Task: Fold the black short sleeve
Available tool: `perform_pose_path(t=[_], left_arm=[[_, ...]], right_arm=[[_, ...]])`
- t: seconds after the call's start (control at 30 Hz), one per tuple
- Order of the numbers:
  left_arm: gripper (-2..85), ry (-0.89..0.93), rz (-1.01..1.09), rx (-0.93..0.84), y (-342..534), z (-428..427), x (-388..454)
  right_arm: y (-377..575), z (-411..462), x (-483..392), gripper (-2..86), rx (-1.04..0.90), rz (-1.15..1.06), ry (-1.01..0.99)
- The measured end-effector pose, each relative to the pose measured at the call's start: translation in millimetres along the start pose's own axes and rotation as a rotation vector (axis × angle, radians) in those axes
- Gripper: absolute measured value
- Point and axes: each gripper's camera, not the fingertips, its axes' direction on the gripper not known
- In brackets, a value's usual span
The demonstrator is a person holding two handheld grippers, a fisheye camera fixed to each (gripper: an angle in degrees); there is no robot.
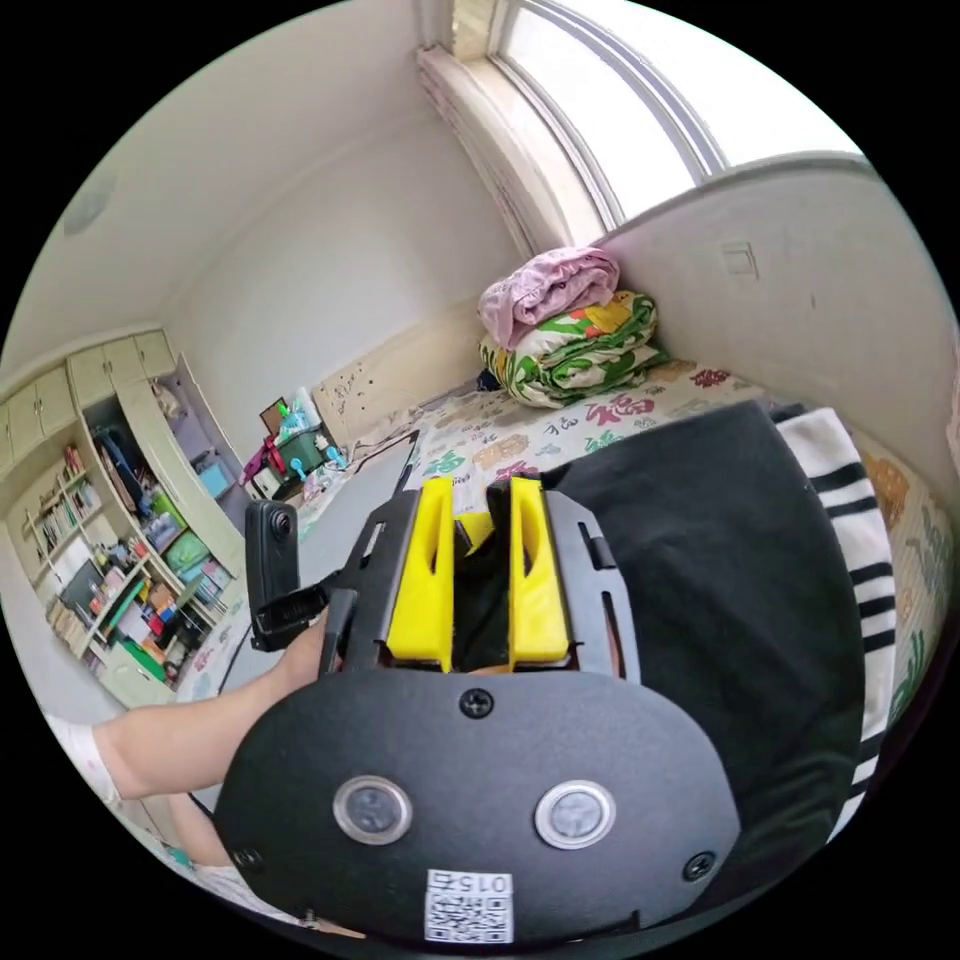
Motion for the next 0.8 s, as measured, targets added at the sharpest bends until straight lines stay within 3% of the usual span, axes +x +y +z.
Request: perform_pose_path(t=[0.17,0.37,0.53,0.8], left_arm=[[-0.4,-0.051,0.003,0.033,24,-38,18],[-0.4,-0.179,0.130,0.156,55,-168,99],[-0.4,-0.174,0.235,0.280,125,-365,200],[-0.4,-0.431,0.331,0.484,333,-703,351]], right_arm=[[25,-39,5,0.8,0.077,0.094,-0.032],[26,-149,-55,0.1,0.237,-0.050,-0.035],[44,-263,-122,-0.1,0.370,-0.227,-0.053],[116,-298,-165,-0.1,0.321,-0.277,-0.225]])
